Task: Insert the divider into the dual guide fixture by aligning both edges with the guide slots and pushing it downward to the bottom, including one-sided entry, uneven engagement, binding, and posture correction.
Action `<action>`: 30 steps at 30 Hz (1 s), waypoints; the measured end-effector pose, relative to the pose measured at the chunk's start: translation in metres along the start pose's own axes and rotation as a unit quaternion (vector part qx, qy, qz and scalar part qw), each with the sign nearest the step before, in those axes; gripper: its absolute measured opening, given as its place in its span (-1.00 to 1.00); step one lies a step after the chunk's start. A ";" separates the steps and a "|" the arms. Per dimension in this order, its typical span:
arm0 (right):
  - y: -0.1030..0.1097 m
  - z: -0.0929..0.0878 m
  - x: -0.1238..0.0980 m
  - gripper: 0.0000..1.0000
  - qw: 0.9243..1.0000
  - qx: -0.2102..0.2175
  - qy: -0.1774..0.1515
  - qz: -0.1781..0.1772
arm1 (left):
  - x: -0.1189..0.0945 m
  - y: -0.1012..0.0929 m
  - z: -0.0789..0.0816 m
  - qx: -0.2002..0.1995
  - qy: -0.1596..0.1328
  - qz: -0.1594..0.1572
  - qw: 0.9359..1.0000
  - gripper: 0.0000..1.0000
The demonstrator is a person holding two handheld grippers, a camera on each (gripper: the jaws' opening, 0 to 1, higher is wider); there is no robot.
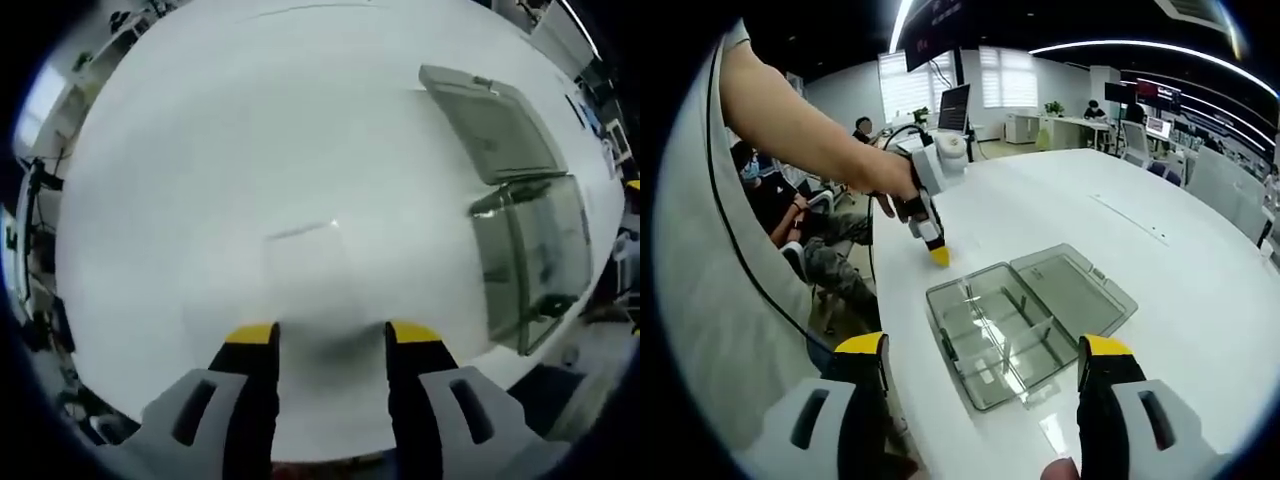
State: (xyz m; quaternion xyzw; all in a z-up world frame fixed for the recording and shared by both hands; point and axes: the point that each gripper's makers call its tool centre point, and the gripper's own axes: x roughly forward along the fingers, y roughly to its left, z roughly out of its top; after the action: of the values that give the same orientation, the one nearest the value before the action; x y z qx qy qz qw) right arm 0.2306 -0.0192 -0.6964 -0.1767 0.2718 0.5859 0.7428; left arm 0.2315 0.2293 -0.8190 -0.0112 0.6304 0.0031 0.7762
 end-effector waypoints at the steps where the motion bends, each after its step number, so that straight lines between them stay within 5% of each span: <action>1: 0.000 0.001 0.000 0.51 1.000 0.002 -0.002 0.001 | 0.001 0.001 0.000 -0.003 0.002 0.003 1.000 -0.25; 30: -0.004 0.001 -0.002 0.51 1.000 0.005 -0.005 -0.003 | -0.001 0.001 -0.002 -0.061 0.040 0.029 0.997 -0.37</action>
State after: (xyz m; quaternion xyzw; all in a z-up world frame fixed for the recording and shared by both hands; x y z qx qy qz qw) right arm 0.2339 -0.0208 -0.6951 -0.1707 0.2704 0.5833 0.7467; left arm 0.2299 0.2307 -0.8187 -0.0403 0.6593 0.0638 0.7481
